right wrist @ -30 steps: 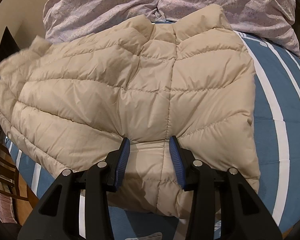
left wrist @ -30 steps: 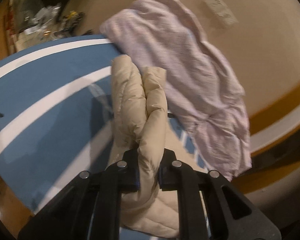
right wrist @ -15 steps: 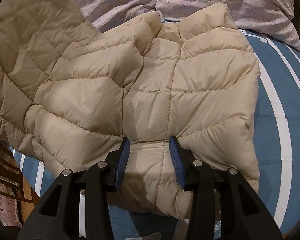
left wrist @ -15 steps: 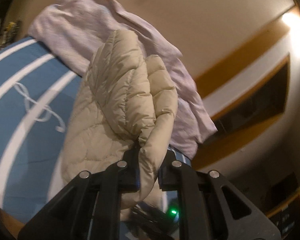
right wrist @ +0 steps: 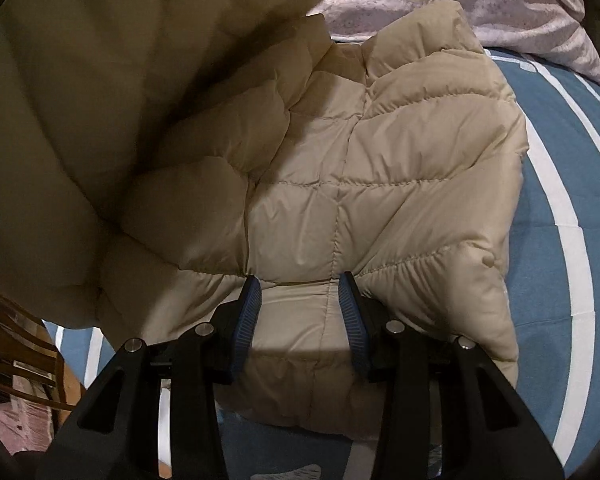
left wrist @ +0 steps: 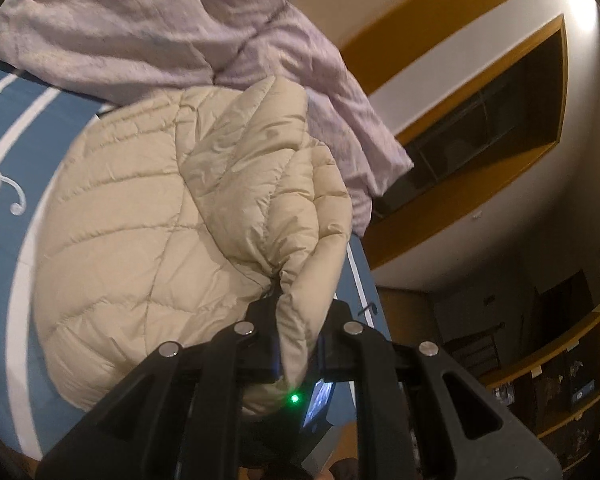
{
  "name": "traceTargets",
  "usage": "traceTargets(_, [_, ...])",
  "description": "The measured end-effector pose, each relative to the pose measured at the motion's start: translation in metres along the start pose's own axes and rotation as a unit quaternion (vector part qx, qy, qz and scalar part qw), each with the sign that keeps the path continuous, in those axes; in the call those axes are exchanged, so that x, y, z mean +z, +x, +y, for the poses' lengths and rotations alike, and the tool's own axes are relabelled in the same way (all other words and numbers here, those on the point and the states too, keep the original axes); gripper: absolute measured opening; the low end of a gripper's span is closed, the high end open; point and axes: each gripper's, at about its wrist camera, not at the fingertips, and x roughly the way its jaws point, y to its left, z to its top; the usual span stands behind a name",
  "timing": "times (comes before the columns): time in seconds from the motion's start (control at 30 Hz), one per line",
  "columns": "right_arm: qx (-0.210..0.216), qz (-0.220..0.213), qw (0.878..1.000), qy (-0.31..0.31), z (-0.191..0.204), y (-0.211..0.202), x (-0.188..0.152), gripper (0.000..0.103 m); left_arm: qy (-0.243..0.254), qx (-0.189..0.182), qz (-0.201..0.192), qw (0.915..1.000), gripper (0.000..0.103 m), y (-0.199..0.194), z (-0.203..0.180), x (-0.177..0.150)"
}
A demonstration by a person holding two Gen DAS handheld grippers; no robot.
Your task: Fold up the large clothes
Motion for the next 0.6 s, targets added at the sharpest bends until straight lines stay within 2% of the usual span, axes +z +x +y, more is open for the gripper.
traceTargets(0.23, [0.029,-0.005,0.999,0.025,-0.016,-0.007,-0.001,0.043,-0.008,0.006,0.045,0.999,0.012,0.035,0.003,-0.011])
traceTargets(0.6, [0.046,-0.018,0.998,0.044,-0.039,-0.023,-0.011,0.043,-0.005,0.027,0.1,0.9946,0.012,0.08,0.004,-0.023])
